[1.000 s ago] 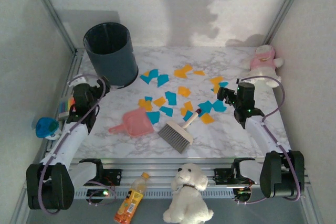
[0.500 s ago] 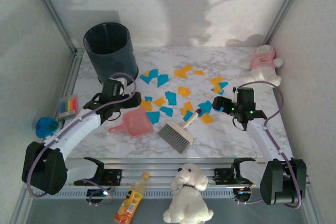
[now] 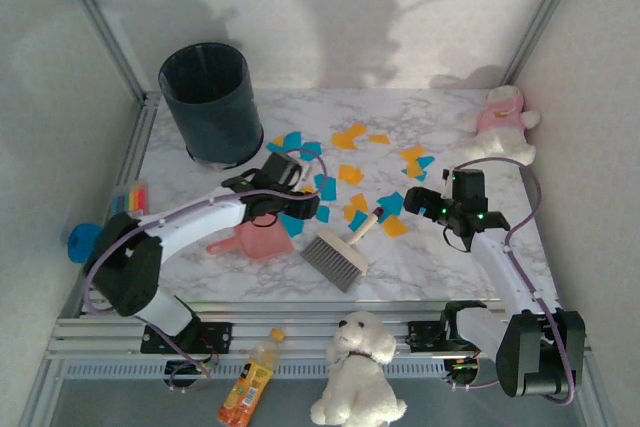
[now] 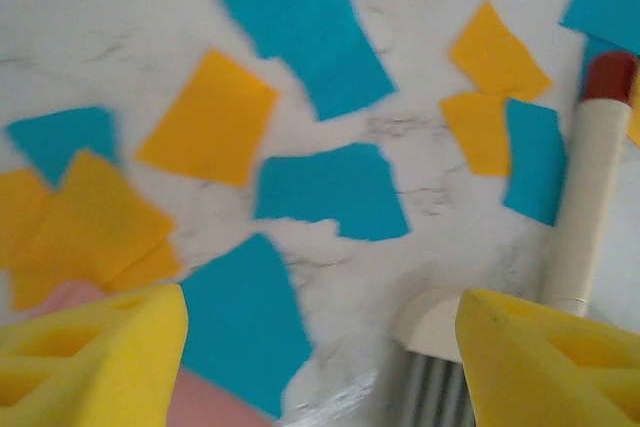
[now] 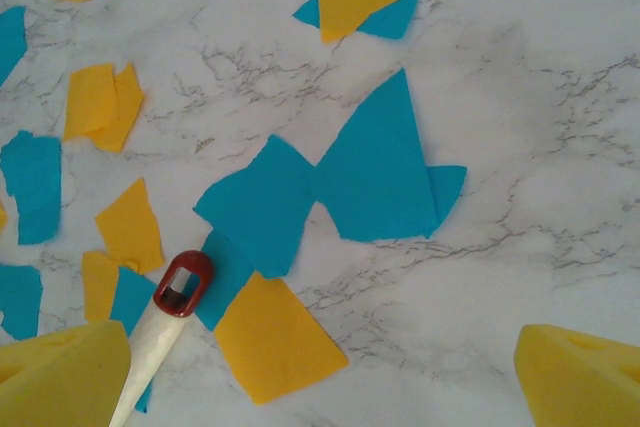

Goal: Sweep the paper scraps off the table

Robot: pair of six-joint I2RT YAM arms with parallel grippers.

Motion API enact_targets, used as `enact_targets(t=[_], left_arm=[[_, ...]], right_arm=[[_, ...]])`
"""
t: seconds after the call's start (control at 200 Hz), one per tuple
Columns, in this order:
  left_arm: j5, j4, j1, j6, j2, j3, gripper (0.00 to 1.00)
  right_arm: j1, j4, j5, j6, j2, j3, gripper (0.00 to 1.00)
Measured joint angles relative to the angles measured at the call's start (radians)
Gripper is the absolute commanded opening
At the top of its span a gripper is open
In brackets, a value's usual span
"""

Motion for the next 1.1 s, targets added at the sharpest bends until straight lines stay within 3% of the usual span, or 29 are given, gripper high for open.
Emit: enact_targets(t=[0.406, 1.096], left_arm=[[-0.015, -0.105, -0.190, 0.090, 0.295, 0.274, 0.47], [0.003, -0.166, -0.224, 0.135, 0.425, 0.359, 0.44]], right_arm=[[0.000, -0.025, 0.013, 0.002, 0.000, 0.000, 0.99], [0.000, -0.044, 0.063, 0.006, 0.003, 0.000, 0.99]])
